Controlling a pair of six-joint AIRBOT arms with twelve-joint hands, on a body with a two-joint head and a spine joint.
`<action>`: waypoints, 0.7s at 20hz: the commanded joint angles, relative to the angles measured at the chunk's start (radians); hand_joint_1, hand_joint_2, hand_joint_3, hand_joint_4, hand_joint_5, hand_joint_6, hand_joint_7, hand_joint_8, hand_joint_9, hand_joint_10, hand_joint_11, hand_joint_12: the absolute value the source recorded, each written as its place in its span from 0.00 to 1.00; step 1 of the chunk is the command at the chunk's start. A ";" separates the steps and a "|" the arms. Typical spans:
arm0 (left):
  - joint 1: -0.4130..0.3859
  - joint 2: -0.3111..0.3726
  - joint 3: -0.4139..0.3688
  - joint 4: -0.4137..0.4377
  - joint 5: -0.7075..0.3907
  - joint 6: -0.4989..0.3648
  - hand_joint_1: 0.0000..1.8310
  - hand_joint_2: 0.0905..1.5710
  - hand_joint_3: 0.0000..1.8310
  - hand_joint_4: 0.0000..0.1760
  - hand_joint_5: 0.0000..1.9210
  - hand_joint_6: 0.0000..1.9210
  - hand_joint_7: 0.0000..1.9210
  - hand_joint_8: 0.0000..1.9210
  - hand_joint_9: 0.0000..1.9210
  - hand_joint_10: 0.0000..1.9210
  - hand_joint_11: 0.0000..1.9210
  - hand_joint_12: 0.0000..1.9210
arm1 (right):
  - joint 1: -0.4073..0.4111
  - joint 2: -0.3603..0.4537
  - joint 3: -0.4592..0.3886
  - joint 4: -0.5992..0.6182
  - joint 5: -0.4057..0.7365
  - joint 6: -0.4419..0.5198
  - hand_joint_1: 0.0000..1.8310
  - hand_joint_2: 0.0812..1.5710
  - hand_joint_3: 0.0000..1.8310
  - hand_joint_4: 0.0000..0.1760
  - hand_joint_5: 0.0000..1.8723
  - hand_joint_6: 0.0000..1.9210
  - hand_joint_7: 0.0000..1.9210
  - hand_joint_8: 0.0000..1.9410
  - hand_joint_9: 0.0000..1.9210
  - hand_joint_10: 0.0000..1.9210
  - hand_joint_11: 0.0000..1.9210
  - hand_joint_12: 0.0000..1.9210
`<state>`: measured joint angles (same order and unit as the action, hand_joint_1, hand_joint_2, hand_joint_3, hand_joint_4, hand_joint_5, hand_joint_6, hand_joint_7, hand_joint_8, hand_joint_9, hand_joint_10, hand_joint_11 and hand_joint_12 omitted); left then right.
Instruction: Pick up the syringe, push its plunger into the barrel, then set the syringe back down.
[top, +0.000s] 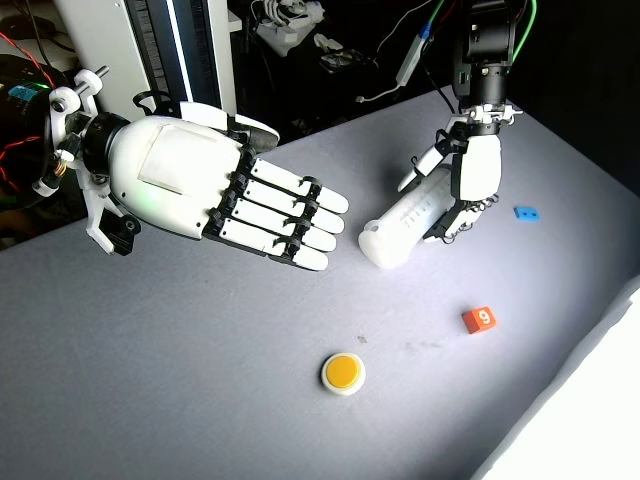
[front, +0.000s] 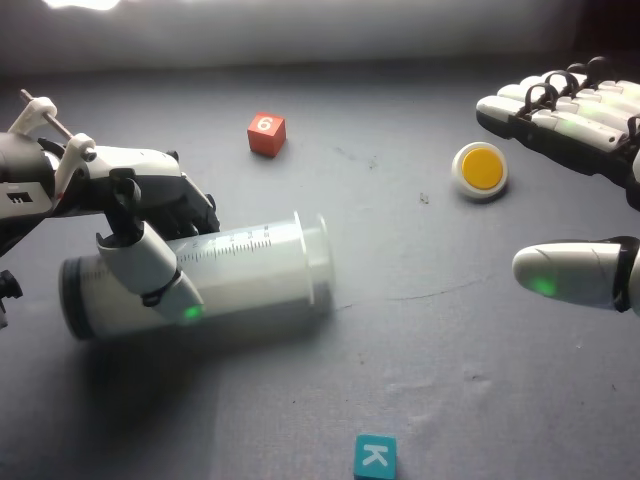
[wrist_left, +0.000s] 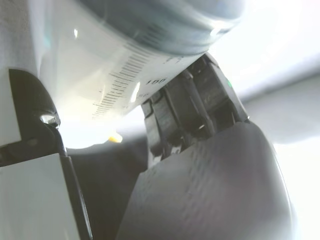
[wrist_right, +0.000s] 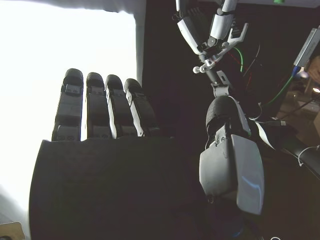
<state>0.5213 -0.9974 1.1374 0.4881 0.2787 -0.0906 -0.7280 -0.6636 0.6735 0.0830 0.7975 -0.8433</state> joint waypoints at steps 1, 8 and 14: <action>-0.015 0.007 0.000 0.011 -0.059 -0.003 0.60 0.70 0.00 0.00 0.39 0.05 0.45 0.02 0.43 0.10 0.22 0.58 | 0.007 0.000 -0.001 -0.003 0.118 -0.001 0.00 0.71 0.00 0.00 0.01 0.01 0.00 0.00 0.00 0.00 0.00 0.00; -0.018 0.014 -0.001 0.013 -0.066 -0.003 0.58 0.71 0.00 0.00 0.35 0.00 0.40 0.00 0.40 0.02 0.15 0.60 | 0.007 -0.003 -0.001 -0.003 0.118 -0.014 0.00 0.71 0.00 0.00 0.01 0.00 0.00 0.00 0.00 0.00 0.00 0.00; -0.039 0.035 -0.015 0.045 -0.081 -0.003 0.57 0.68 0.00 0.00 0.29 0.00 0.33 0.00 0.33 0.00 0.10 0.57 | 0.007 -0.003 -0.001 -0.003 0.118 -0.037 0.00 0.70 0.00 0.00 0.01 0.00 0.00 0.00 0.00 0.00 0.00 0.00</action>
<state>0.4896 -0.9627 1.1194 0.5217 0.2543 -0.0906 -0.7280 -0.6685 0.6735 0.0841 0.7940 -0.8806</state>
